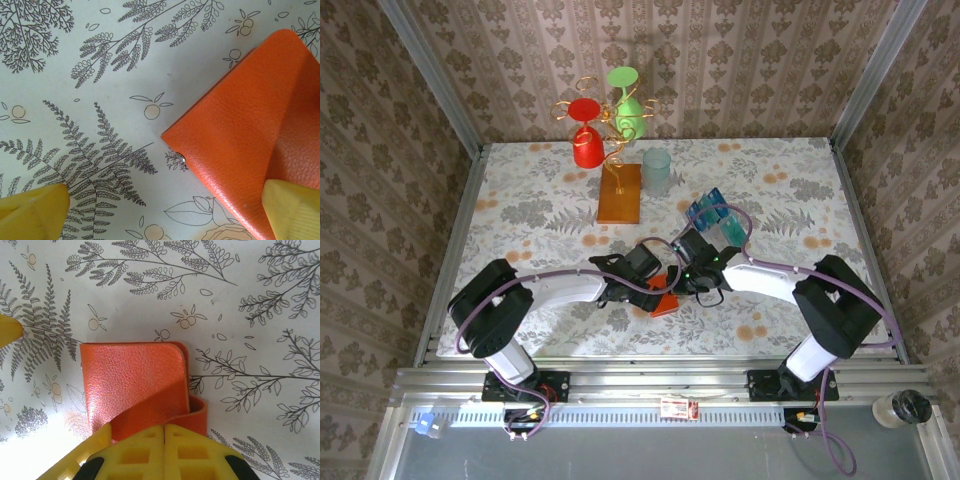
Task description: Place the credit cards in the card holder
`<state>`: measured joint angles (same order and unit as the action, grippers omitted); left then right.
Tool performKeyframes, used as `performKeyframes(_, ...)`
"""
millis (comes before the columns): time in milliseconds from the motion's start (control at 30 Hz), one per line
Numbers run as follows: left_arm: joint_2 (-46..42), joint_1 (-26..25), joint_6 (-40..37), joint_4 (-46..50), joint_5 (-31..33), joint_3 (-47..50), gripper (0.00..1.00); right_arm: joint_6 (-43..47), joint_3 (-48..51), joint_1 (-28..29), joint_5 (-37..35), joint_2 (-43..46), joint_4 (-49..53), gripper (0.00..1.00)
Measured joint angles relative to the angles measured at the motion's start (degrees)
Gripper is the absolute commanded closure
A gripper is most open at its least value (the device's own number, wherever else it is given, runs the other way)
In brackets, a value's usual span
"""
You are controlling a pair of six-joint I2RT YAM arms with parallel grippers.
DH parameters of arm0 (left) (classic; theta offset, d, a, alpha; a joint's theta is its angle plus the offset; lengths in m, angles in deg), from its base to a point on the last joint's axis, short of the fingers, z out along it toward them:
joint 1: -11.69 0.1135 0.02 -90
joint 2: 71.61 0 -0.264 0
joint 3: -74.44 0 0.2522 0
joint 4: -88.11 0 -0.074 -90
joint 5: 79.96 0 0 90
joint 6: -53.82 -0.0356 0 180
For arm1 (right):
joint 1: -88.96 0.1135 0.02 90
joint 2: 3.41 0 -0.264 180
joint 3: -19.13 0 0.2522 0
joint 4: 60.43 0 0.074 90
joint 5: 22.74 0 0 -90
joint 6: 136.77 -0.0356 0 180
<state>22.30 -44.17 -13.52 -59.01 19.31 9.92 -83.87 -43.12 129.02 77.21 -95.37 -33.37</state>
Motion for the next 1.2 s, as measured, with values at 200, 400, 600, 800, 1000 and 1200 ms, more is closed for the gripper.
performKeyframes(200, 0.0, 0.0, 0.0, 0.0, 0.0, 0.1, 0.0, -0.6, -0.2, 0.3, 0.0, -0.7, -0.4, 1.0)
performKeyframes(400, 0.0, 0.0, 0.0, -0.2, 0.0, 0.1, 0.0, -1.2, 0.6, 0.4, 0.0, -0.8, -1.8, 1.0)
performKeyframes(600, 0.0, 0.0, 0.0, -0.2, 0.1, 0.1, 0.0, -3.1, 3.7, 0.5, 0.0, 0.0, -6.7, 1.0)
performKeyframes(800, 0.0, 0.0, 0.0, -0.2, 0.2, 0.1, 0.0, -5.4, 8.0, 0.7, -0.4, 1.9, -12.6, 1.0)
performKeyframes(1000, 0.1, -0.1, -0.2, -0.2, 0.2, 0.1, 0.0, -7.6, 11.2, 2.7, -3.3, 3.3, -17.0, 1.0)
performKeyframes(1200, 0.1, 0.0, -0.5, -0.2, 0.3, 0.1, 0.0, -9.0, 12.2, 4.6, -7.1, 3.6, -18.3, 1.0)
